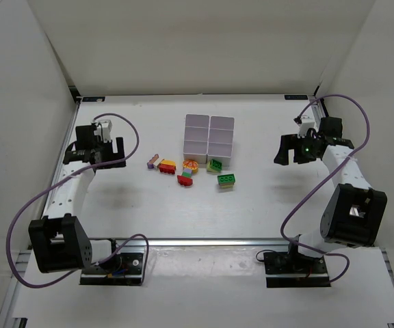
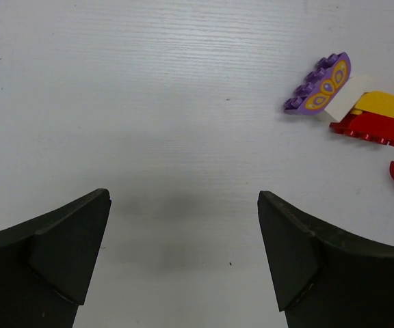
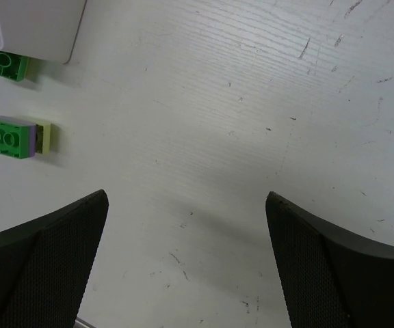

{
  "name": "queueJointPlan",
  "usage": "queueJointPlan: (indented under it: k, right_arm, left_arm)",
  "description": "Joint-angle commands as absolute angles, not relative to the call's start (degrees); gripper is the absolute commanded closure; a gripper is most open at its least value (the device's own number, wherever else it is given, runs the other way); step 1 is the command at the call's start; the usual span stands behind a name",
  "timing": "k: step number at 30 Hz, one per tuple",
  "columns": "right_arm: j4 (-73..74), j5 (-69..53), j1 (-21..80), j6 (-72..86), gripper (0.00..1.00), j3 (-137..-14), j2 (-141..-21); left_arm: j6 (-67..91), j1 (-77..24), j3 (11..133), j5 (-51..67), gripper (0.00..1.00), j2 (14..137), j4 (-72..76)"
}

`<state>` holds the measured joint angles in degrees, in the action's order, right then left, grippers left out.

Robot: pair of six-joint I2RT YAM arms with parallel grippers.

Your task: Sort the legos into containers by color

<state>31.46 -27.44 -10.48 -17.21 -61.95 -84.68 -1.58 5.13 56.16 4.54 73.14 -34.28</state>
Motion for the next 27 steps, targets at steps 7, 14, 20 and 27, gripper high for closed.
queueJointPlan:
  k: [7,14,20,27]
  right_arm:
    - [31.90,-29.53,-10.55,-19.60,0.01,-61.35,-82.88]
    - [32.61,-29.88,-10.55,-20.74,0.01,-61.70,-82.71]
    - [34.10,-31.37,-10.55,-21.97,0.01,-61.70,-82.35]
    - [34.37,-31.29,-10.63,-21.97,0.01,-61.08,-81.21]
  left_arm:
    - [-8.52,5.19,61.17,25.04,0.01,72.15,-37.53]
    - [-15.55,4.40,64.51,34.53,0.03,73.65,-41.75]
    - [-23.28,-3.68,69.78,38.76,0.07,75.41,-47.11]
    - [-30.31,-24.21,73.82,27.70,0.15,79.88,-48.51]
